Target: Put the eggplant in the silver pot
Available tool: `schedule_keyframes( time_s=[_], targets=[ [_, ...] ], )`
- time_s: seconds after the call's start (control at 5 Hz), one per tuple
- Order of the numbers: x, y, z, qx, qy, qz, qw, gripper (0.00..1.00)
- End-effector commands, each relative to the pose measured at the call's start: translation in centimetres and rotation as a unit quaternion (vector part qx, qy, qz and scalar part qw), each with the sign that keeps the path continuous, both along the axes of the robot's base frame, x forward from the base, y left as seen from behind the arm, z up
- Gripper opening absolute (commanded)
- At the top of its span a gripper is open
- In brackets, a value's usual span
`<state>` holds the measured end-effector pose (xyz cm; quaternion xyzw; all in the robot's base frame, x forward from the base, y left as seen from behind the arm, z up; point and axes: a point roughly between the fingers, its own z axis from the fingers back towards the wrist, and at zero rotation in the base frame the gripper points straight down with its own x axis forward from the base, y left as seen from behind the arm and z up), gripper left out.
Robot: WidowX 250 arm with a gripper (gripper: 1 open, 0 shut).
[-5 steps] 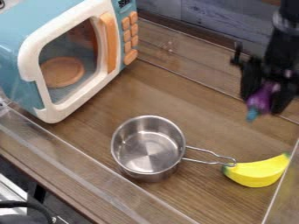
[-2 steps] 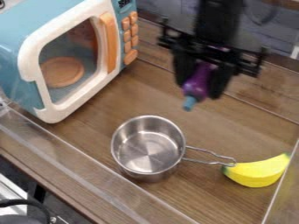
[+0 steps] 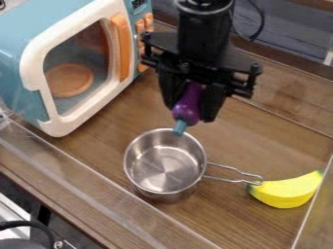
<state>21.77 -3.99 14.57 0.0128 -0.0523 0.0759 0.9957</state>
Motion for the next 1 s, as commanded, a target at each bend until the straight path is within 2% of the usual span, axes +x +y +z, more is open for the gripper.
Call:
schedule_keyframes(
  time_s=[0.0,0.8],
  targets=[
    [-0.2,0.5,0.4,0.002,-0.017,0.011,0.9998,0.0],
    [-0.6,1.5,-1.4,0.012,-0.016,0.026,0.9995,0.0]
  ],
)
